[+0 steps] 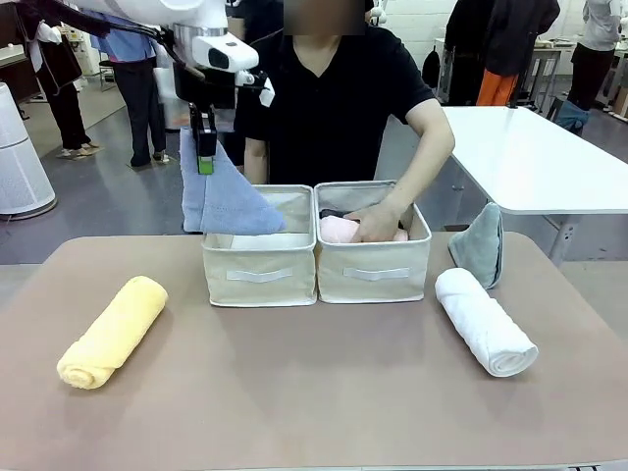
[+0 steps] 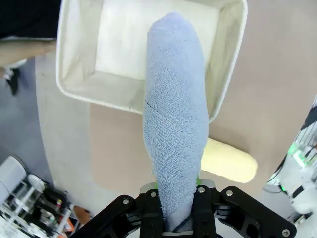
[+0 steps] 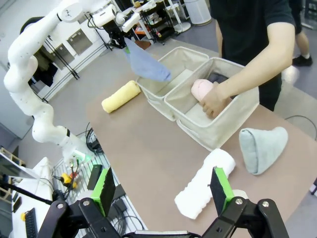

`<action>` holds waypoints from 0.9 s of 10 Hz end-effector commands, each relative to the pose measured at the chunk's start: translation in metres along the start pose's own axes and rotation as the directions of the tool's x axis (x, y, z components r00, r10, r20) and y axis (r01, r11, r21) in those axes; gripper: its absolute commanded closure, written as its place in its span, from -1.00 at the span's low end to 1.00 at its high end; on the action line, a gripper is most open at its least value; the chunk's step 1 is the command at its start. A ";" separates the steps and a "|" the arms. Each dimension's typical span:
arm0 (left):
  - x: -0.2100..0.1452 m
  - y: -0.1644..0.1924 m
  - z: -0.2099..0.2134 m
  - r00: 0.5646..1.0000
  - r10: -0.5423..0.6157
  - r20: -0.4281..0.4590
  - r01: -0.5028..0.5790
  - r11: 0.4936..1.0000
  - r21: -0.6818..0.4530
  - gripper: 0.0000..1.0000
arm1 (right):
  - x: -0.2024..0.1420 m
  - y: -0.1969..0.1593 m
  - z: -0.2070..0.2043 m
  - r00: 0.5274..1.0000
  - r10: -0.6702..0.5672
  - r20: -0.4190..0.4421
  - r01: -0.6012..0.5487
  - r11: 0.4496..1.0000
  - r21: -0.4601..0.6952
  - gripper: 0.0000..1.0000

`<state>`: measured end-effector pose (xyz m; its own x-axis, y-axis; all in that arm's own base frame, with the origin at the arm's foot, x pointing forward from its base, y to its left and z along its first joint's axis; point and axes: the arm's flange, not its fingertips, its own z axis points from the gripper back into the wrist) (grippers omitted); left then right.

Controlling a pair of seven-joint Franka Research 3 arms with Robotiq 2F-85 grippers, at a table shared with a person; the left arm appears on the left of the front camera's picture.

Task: Sort the towels based on their folding style.
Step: Pick up one triangle-folded towel and place it in the left Fabric basket.

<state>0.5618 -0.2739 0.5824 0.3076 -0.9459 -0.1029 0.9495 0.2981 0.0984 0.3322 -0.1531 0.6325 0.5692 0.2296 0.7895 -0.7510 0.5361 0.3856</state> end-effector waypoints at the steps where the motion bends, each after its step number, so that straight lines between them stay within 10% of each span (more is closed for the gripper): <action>1: 0.013 0.014 0.006 0.996 -0.093 0.013 0.092 0.995 0.034 0.61 | 0.000 0.000 -0.001 1.000 0.001 0.020 -0.002 1.000 0.018 -1.00; 9: 0.039 0.009 -0.031 0.977 -0.195 0.080 0.201 0.977 -0.074 0.61 | 0.000 0.000 -0.001 1.000 0.001 0.020 -0.002 1.000 0.018 -1.00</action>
<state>0.5815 -0.3064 0.5462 0.1441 -0.9878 -0.0595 0.9894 0.1427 0.0267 0.3322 -0.1530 0.6325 0.5692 0.2296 0.7895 -0.7510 0.5360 0.3856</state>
